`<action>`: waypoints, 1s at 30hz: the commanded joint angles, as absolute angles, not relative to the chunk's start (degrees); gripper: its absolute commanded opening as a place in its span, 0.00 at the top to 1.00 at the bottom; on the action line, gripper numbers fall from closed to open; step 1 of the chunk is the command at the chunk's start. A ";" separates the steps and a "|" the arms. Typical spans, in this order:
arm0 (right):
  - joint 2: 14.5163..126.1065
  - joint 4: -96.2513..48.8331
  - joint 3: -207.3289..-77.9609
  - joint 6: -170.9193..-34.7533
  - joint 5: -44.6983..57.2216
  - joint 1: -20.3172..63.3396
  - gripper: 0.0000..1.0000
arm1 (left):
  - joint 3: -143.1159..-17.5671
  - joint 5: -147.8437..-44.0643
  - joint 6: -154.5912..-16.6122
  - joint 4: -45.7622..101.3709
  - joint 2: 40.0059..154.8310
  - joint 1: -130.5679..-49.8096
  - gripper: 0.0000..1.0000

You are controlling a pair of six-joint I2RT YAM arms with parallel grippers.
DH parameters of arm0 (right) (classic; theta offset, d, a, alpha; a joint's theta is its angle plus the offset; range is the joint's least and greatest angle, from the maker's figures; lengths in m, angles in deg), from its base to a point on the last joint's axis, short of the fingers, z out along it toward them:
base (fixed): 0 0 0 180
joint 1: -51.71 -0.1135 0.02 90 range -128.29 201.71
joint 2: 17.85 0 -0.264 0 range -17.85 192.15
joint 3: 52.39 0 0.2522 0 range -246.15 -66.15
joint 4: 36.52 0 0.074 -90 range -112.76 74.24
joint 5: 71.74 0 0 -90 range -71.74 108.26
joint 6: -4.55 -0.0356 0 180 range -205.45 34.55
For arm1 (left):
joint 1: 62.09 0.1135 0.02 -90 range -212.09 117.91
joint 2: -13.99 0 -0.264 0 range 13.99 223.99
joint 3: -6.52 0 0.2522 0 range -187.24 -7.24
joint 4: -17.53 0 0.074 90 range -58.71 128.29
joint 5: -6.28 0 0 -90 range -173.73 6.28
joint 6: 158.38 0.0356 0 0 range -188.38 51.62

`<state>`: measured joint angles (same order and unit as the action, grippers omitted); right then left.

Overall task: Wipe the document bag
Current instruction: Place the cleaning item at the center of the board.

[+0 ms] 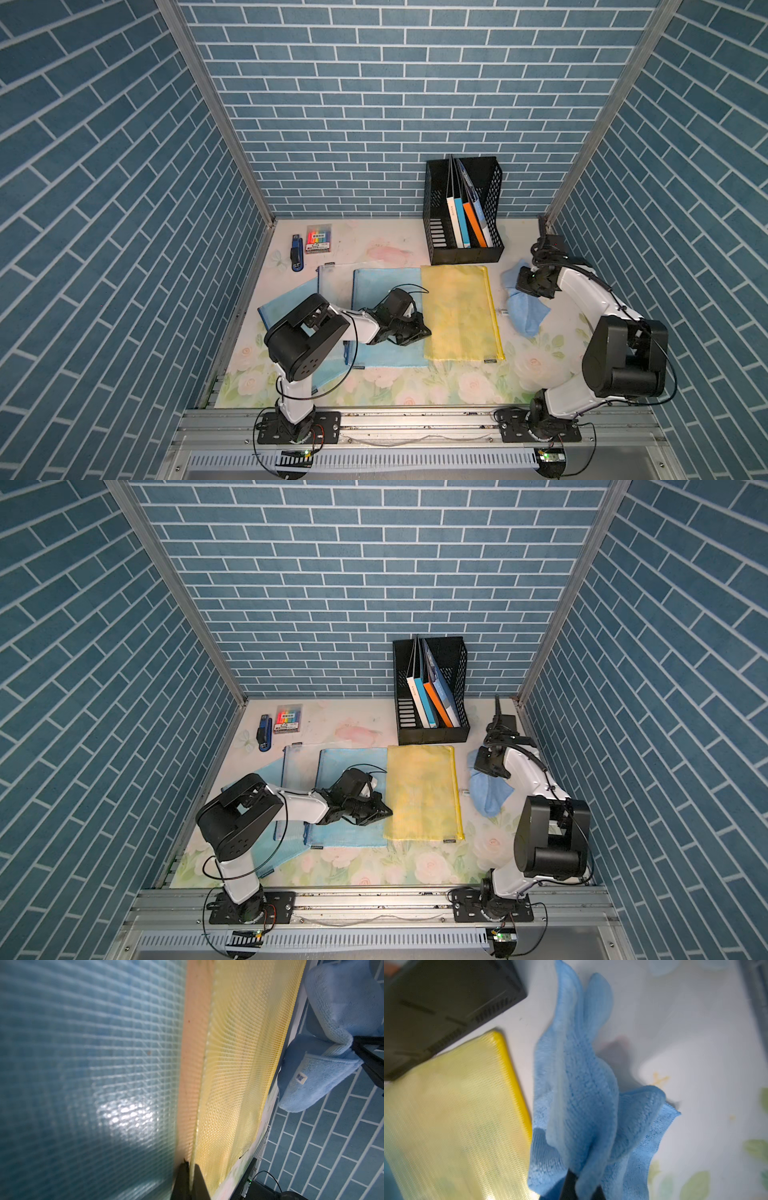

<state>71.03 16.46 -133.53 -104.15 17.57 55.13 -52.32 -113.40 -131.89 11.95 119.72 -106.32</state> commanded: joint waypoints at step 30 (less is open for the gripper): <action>83.74 18.27 -147.57 -98.90 13.49 65.91 0.19 | -53.99 -111.08 -128.02 17.31 118.84 -105.97 1.00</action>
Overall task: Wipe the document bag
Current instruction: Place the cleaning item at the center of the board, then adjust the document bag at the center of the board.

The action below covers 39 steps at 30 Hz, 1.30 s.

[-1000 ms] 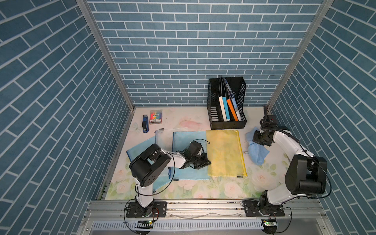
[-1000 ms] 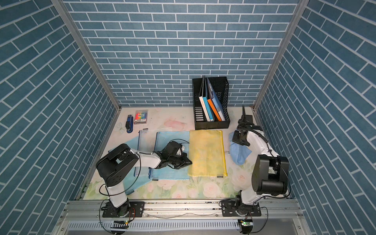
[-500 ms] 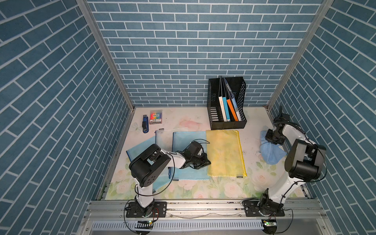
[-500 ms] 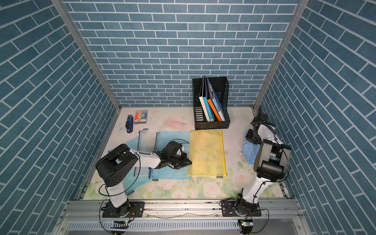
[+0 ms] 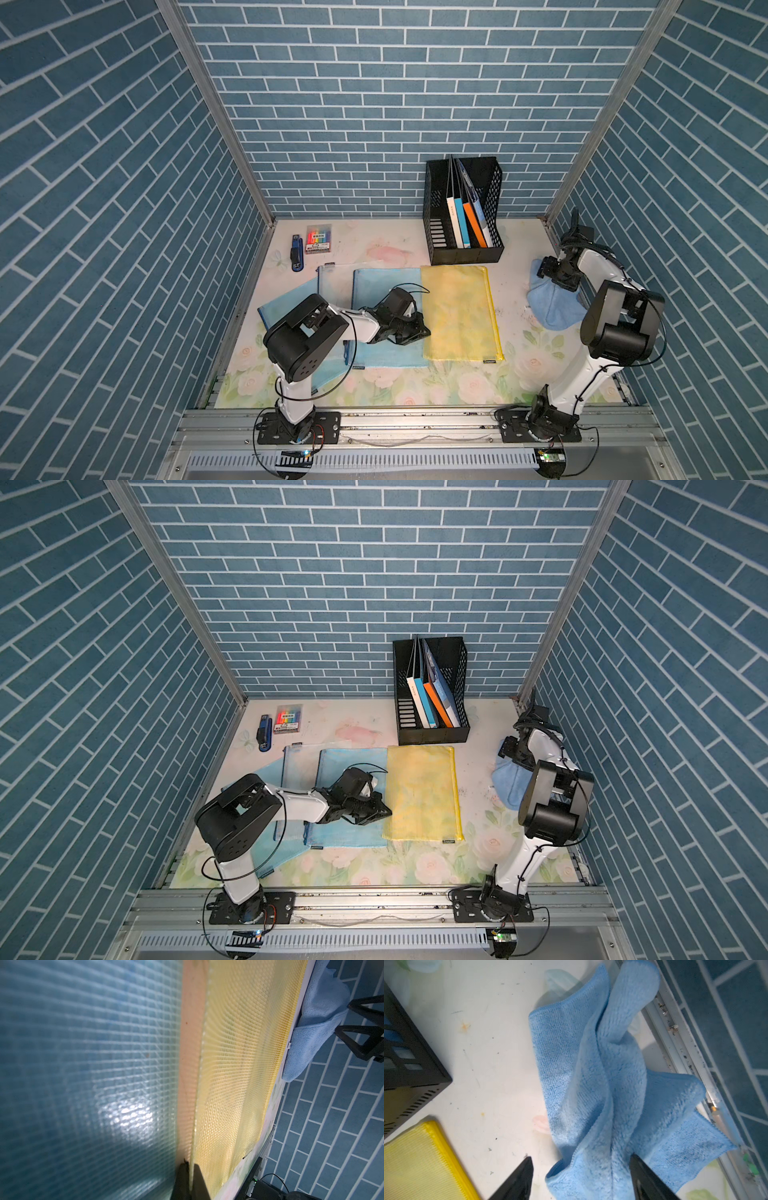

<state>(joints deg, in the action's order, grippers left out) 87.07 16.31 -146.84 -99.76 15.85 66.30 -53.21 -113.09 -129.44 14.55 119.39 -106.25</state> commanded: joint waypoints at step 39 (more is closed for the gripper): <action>67.56 13.60 -124.68 -109.36 -6.91 50.36 0.27 | -118.14 -65.91 -93.68 85.65 123.47 -122.83 1.00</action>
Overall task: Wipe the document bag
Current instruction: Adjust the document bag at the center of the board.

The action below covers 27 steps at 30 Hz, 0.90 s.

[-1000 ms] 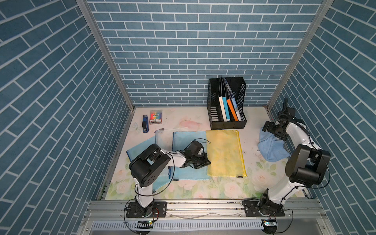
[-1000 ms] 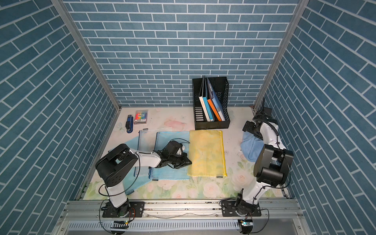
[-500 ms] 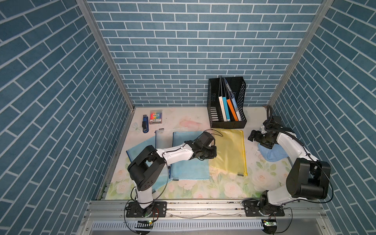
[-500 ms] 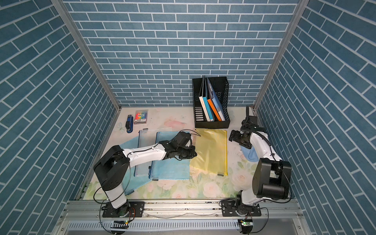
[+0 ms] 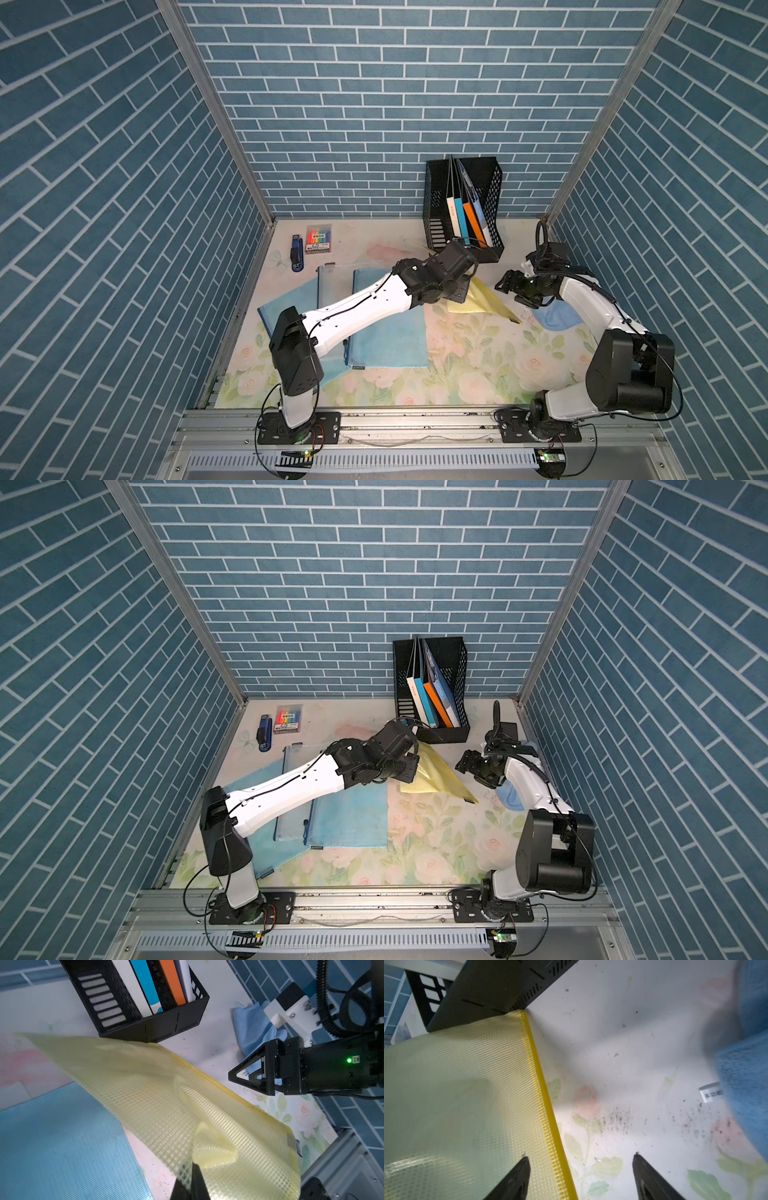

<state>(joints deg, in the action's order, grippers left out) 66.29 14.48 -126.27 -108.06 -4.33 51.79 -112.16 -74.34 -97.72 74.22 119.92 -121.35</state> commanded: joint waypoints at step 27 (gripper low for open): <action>65.64 3.68 -117.15 -117.36 -11.65 49.34 0.33 | -122.68 -26.72 -60.45 90.64 127.97 -136.36 1.00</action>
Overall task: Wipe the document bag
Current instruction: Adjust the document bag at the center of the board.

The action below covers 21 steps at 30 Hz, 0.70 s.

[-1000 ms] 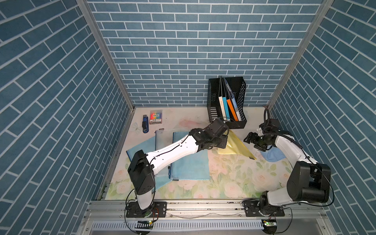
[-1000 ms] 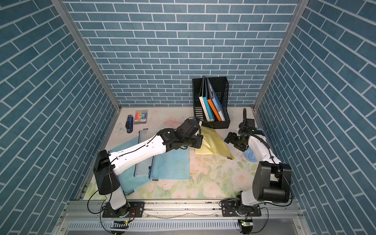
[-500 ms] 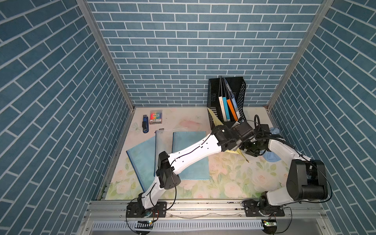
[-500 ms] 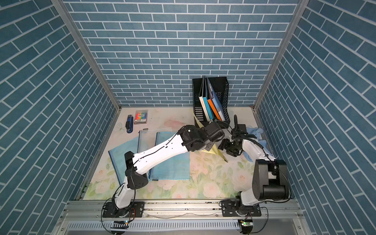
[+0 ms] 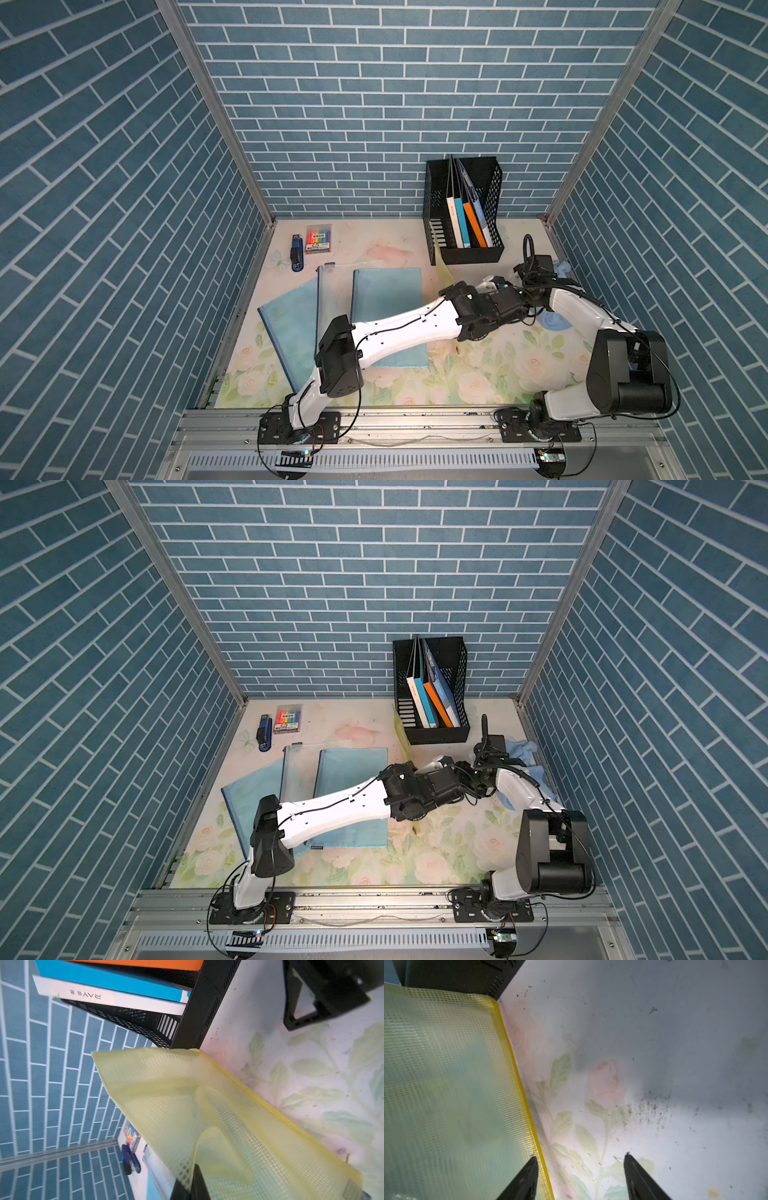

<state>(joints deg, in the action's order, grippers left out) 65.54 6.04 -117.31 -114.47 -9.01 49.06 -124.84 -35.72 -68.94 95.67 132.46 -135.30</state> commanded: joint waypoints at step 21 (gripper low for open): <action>50.61 13.48 -115.38 -117.32 -5.68 68.46 0.24 | -105.58 -30.11 -54.71 69.75 133.05 -143.34 1.00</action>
<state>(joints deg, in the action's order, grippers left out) 52.14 7.55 -113.44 -119.36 -9.68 66.30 -106.06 -26.73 -51.72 71.91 133.34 -142.32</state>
